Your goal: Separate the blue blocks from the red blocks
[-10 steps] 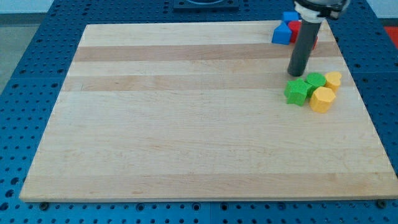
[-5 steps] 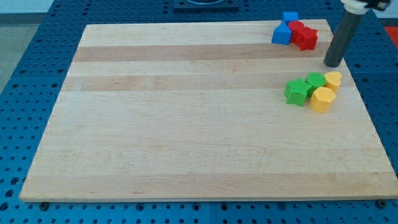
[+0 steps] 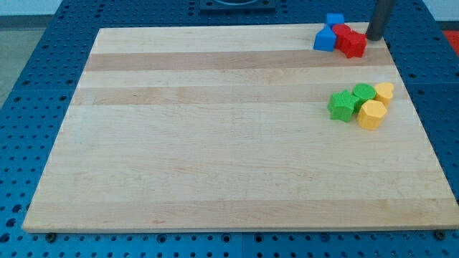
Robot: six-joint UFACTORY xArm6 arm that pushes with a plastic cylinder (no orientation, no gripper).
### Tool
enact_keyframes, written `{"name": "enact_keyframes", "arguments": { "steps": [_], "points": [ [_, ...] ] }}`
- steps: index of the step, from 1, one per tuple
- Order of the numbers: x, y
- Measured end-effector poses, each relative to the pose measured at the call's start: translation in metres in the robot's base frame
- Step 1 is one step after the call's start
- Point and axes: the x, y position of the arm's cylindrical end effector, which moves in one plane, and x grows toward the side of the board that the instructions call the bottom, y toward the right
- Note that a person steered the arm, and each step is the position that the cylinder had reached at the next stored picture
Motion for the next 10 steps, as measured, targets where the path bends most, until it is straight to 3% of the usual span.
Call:
{"name": "enact_keyframes", "arguments": {
  "steps": [1, 4, 10],
  "points": [
    [-0.032, -0.012],
    [-0.033, -0.049],
    [0.091, -0.199]
  ]
}}
